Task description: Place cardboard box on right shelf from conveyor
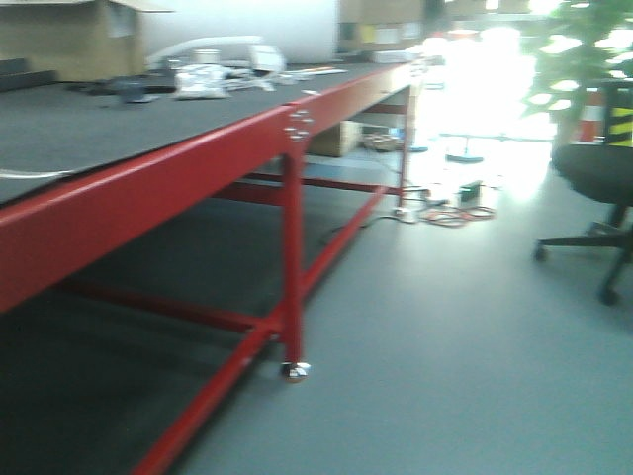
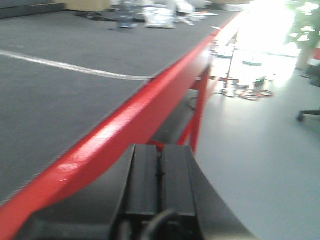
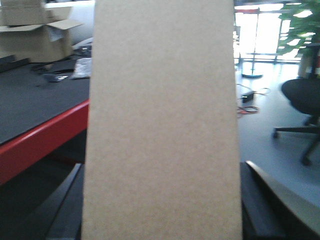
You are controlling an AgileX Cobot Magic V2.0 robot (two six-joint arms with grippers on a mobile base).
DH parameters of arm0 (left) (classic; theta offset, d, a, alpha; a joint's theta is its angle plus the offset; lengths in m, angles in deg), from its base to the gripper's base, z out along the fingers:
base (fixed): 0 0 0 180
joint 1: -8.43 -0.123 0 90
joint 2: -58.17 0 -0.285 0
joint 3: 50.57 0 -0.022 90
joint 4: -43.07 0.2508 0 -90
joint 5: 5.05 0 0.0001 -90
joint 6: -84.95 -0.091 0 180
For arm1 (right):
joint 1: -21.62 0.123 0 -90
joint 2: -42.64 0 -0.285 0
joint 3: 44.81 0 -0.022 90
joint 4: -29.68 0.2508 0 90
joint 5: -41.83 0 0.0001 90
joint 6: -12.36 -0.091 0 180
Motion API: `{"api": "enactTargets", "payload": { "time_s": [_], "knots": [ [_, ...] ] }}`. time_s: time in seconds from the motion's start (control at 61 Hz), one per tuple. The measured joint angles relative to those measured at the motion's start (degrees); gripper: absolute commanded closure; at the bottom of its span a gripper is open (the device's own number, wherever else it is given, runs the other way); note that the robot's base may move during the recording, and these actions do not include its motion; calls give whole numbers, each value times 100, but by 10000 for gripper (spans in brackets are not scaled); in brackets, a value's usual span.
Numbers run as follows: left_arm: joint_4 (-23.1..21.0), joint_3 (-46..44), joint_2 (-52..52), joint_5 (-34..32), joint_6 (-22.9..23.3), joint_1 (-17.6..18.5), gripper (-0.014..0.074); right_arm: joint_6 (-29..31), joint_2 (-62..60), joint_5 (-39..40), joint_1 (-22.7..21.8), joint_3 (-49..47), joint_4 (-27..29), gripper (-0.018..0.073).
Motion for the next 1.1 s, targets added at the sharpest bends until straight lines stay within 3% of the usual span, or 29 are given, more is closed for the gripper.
{"api": "enactTargets", "payload": {
  "time_s": [0.246, 1.098],
  "knots": [
    [0, 0, 0, 0, 0, -168, 713, 0, 0, 0, 0, 0, 0, 335],
    [0, 0, 0, 0, 0, -172, 712, 0, 0, 0, 0, 0, -10, 335]
  ]
}}
